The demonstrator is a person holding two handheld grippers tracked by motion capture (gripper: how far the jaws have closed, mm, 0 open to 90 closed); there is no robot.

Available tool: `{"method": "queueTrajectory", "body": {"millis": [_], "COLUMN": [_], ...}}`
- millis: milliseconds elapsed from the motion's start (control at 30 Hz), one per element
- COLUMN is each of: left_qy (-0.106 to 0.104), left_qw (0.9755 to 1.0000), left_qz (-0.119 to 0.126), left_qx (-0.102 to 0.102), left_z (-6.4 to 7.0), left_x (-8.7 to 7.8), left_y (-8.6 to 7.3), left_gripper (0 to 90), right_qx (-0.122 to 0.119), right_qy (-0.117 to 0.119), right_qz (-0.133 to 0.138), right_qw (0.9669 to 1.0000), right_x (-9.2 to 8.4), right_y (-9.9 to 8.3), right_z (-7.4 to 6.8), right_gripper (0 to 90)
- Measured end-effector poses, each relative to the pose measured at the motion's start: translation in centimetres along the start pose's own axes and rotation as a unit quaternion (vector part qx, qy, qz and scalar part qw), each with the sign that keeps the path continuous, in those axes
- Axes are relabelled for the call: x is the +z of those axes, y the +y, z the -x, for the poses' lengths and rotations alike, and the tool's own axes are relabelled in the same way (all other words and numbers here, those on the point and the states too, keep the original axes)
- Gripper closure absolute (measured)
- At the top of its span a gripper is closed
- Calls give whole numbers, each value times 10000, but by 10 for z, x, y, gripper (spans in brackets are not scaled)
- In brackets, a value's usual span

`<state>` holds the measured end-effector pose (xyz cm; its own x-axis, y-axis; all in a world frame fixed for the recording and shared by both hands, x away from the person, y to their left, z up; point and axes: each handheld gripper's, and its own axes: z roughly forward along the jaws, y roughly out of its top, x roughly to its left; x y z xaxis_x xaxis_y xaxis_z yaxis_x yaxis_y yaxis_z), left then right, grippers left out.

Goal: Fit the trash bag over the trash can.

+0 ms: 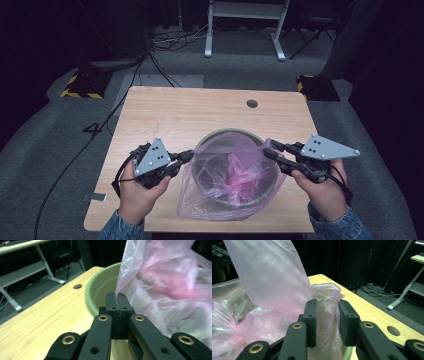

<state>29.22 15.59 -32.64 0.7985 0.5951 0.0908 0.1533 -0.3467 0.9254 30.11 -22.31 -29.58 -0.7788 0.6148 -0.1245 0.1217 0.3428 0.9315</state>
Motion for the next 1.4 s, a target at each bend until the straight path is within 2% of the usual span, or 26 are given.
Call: {"method": "queueTrajectory", "body": {"millis": [67, 100, 167, 267, 533, 700, 767, 800, 833, 867, 900, 933, 1000, 1100, 1167, 1200, 1233, 1267, 1300, 1367, 1400], "left_qy": [52, 85, 105, 166, 221, 241, 217, 217, 216, 214, 192, 206, 270, 151, 128, 116, 90, 78, 75, 98, 113], "left_qw": [10000, 9999, 9999, 9996, 9986, 9979, 9977, 9977, 9976, 9976, 9979, 9980, 9983, 9987, 9989, 9989, 9989, 9988, 9987, 9984, 9984], "left_qz": [-46, -66, -98, -132, -320, -401, -419, -421, -427, -450, -432, -377, -253, -53, -88, -98, -132, -166, -197, -243, -260], "left_qx": [-53, -62, -92, -170, -355, -439, -481, -479, -496, -471, -451, -457, -460, -476, -437, -441, -441, -450, -454, -492, -491], "left_z": [-5, -8, -11, -18, -31, -35, -37, -37, -37, -36, -35, -34, -33, -32, -32, -32, -32, -32, -33, -34, -35], "left_x": [0, 1, 1, 2, 8, 10, 11, 11, 12, 13, 13, 14, 14, 13, 14, 15, 17, 18, 20, 25, 26], "left_y": [-3, -4, -6, -9, -22, -28, -30, -31, -31, -31, -31, -30, -27, -24, -21, -20, -19, -18, -17, -16, -16], "left_gripper": [900, 900, 900, 900, 900, 900, 900, 900, 900, 900, 900, 762, 686, 648, 723, 777, 863, 883, 883, 900, 900], "right_qx": [27, 37, 65, 137, 447, 590, 623, 763, 801, 801, 725, 439, 258, 47, -121, -247, -353, -363, -363, -276, -222], "right_qy": [-70, -80, -48, -58, -198, -285, -282, -207, -159, -159, -206, -425, -381, -303, -246, -273, -267, -186, -186, 28, 77], "right_qz": [-4, -9, -122, -195, -545, -823, -858, -1034, -1040, -1040, -969, -719, -544, -424, -362, -239, -145, -149, -149, -244, -303], "right_qw": [10000, 10000, 9999, 9997, 9973, 9944, 9940, 9915, 9912, 9912, 9924, 9955, 9975, 9986, 9990, 9990, 9989, 9991, 9991, 9993, 9993], "right_x": [-3, -4, -6, -7, -6, -11, -12, -13, -14, -14, -15, -18, -22, -23, -22, -21, -17, -14, -14, -4, 2], "right_y": [-2, -3, -6, -9, -26, -41, -43, -47, -49, -49, -48, -44, -37, -30, -24, -20, -14, -11, -11, -6, -5], "right_z": [5, 6, 13, 18, 36, 43, 43, 46, 47, 47, 47, 46, 43, 40, 36, 33, 29, 28, 28, 30, 33], "right_gripper": [716, 738, 851, 883, 889, 890, 885, 835, 784, 784, 687, 523, 496, 484, 521, 549, 645, 771, 771, 876, 895]}}
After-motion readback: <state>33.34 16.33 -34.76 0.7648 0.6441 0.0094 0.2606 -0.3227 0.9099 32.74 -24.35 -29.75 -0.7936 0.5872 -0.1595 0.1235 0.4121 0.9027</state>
